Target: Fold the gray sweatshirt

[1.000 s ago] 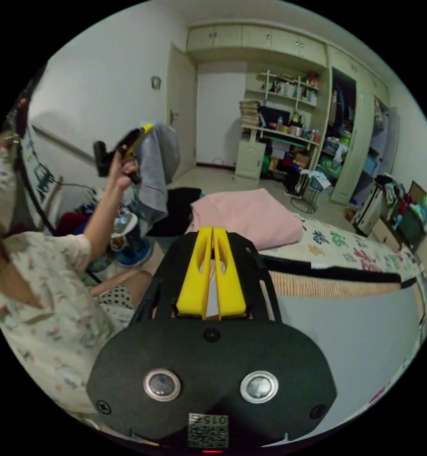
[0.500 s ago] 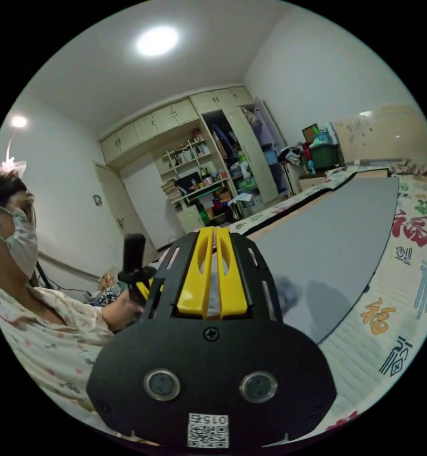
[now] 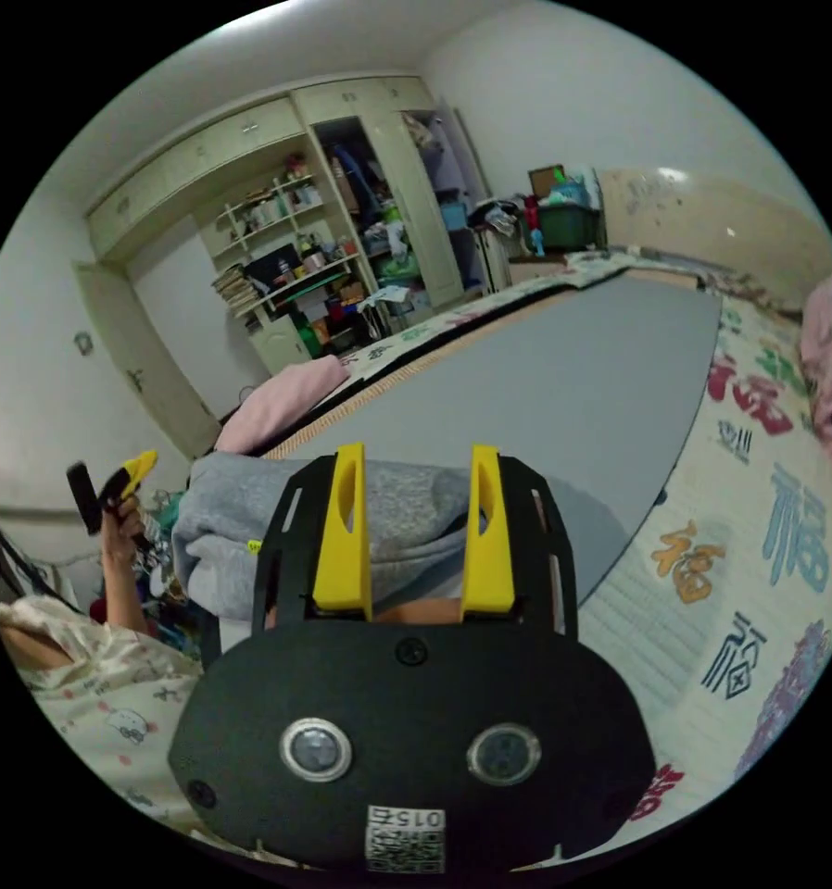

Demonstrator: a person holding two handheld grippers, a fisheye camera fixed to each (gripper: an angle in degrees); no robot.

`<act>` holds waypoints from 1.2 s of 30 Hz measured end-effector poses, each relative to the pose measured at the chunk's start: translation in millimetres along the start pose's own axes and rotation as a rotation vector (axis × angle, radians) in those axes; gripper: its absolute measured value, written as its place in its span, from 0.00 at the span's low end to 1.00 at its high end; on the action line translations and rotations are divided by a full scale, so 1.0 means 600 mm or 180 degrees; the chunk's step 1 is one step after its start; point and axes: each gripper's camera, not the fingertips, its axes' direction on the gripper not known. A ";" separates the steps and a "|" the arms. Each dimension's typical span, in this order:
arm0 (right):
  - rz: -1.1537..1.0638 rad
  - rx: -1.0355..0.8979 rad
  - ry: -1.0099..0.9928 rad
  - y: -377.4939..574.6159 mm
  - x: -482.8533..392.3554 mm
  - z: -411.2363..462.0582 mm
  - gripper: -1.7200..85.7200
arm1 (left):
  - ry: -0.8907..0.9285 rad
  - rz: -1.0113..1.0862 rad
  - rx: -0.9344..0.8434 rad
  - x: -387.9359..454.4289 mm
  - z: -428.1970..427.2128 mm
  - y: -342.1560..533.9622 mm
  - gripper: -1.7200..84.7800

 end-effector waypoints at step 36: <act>0.0039 0.0681 -0.0703 0.236 0.133 -0.379 0.06 | -0.0718 0.0070 0.0614 -0.124 -0.323 0.167 0.04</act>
